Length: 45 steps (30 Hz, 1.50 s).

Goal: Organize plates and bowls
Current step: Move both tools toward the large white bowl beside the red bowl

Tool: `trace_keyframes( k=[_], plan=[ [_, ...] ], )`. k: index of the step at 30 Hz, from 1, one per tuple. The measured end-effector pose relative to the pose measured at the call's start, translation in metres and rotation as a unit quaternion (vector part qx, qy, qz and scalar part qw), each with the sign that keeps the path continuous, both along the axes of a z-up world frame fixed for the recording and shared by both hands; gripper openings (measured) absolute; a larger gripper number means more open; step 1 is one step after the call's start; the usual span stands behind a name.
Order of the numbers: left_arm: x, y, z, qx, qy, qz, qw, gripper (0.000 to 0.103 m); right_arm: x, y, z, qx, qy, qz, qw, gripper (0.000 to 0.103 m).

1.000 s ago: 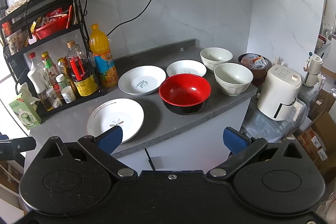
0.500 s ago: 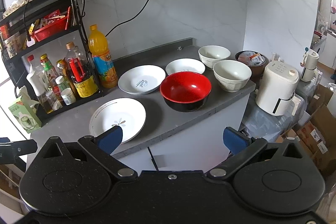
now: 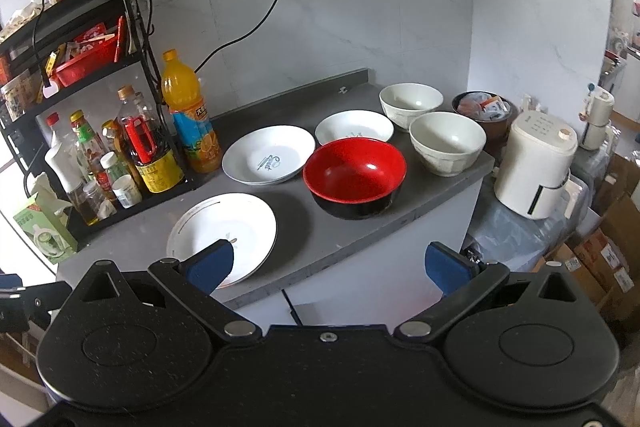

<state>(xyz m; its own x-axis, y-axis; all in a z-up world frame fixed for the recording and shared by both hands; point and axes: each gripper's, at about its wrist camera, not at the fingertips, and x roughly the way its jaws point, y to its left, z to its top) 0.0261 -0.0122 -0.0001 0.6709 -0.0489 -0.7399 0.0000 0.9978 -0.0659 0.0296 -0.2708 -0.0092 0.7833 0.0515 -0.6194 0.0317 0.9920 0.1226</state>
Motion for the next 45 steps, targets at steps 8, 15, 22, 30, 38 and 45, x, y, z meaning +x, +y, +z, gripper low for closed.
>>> trace_keyframes(
  k=[8,15,22,30,38,45],
  plan=[
    [0.030,-0.032,-0.005,0.001,0.013,0.023,0.9996,0.099,0.034,-0.036,-0.004,0.004,0.008,0.010,1.000,0.103],
    [0.057,-0.073,-0.006,0.000,0.009,0.037,0.9993,0.099,0.067,-0.074,-0.010,0.008,0.016,0.028,0.999,0.103],
    [0.090,-0.121,-0.013,-0.001,0.014,0.040,0.9991,0.100,0.097,-0.116,-0.016,0.011,0.017,0.035,0.999,0.103],
    [0.122,-0.165,-0.017,-0.004,0.012,0.055,0.9984,0.099,0.128,-0.161,-0.019,0.010,0.019,0.047,0.999,0.103],
    [0.152,-0.205,-0.021,-0.017,0.017,0.063,0.9977,0.097,0.156,-0.203,-0.025,0.009,0.023,0.052,0.998,0.103],
    [0.178,-0.230,-0.023,-0.020,0.016,0.059,0.9979,0.096,0.174,-0.225,-0.033,0.018,0.024,0.049,0.998,0.099]
  ],
)
